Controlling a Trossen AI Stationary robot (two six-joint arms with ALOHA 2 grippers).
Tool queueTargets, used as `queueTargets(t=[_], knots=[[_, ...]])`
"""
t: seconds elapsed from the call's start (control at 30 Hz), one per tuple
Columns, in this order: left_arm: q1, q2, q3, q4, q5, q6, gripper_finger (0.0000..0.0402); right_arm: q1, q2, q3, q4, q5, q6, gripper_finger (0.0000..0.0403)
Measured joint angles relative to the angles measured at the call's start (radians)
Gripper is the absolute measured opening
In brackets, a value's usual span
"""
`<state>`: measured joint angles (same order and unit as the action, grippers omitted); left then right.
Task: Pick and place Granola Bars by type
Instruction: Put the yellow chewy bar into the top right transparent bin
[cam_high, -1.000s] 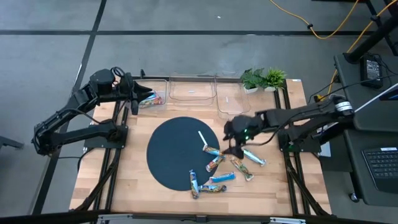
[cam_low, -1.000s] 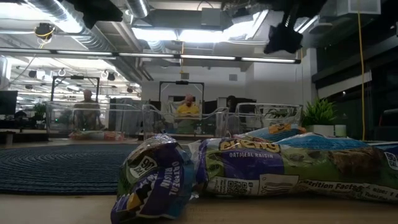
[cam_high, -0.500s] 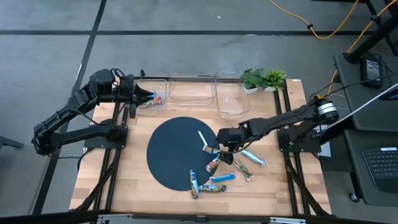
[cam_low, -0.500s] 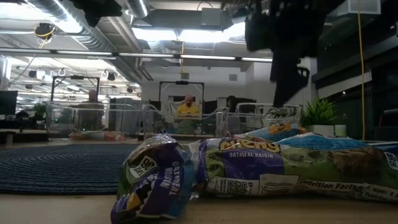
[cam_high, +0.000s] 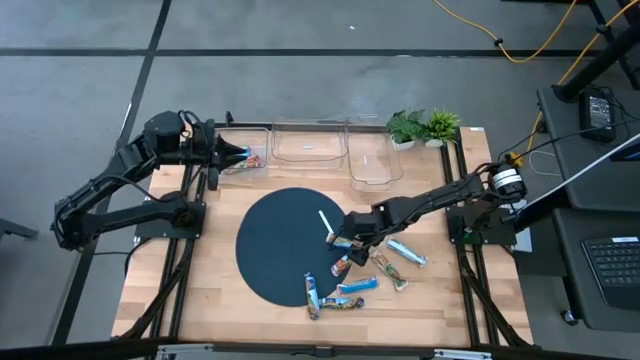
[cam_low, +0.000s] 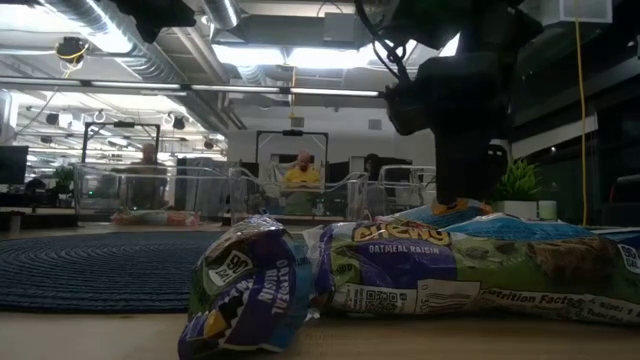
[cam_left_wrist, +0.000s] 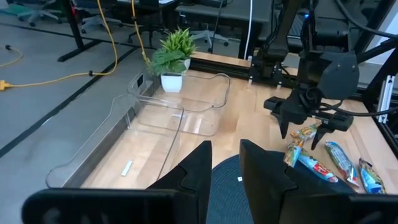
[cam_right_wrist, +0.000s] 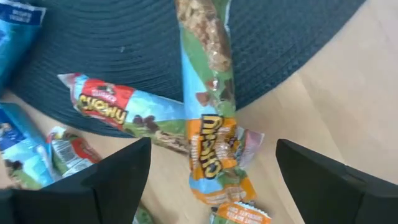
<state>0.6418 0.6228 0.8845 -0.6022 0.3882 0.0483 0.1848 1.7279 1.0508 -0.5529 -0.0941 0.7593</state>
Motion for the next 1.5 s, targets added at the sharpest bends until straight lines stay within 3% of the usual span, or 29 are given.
queueTargets(t=[0.2,0.83,1.03,1.37,1.5], knots=[[0.000,-0.011,0.000,0.000,0.011,0.000,0.0074,-0.001,0.000,0.000,0.001,0.009,-0.001,0.0282],[0.000,-0.026,0.000,0.000,0.052,0.018,0.0070,-0.035,-0.015,0.000,0.014,-0.044,-0.001,0.0013],[0.000,-0.026,0.000,0.000,0.052,0.017,0.0067,-0.050,-0.076,0.096,-0.051,0.027,-0.023,0.0007],[0.000,-0.026,0.000,0.000,0.052,-0.002,0.0065,-0.080,-0.125,0.471,-0.323,0.315,-0.226,0.0004],[0.000,-0.026,0.000,0.002,0.051,-0.001,0.0067,-0.104,-0.127,0.549,-0.397,0.337,-0.264,0.0004]])
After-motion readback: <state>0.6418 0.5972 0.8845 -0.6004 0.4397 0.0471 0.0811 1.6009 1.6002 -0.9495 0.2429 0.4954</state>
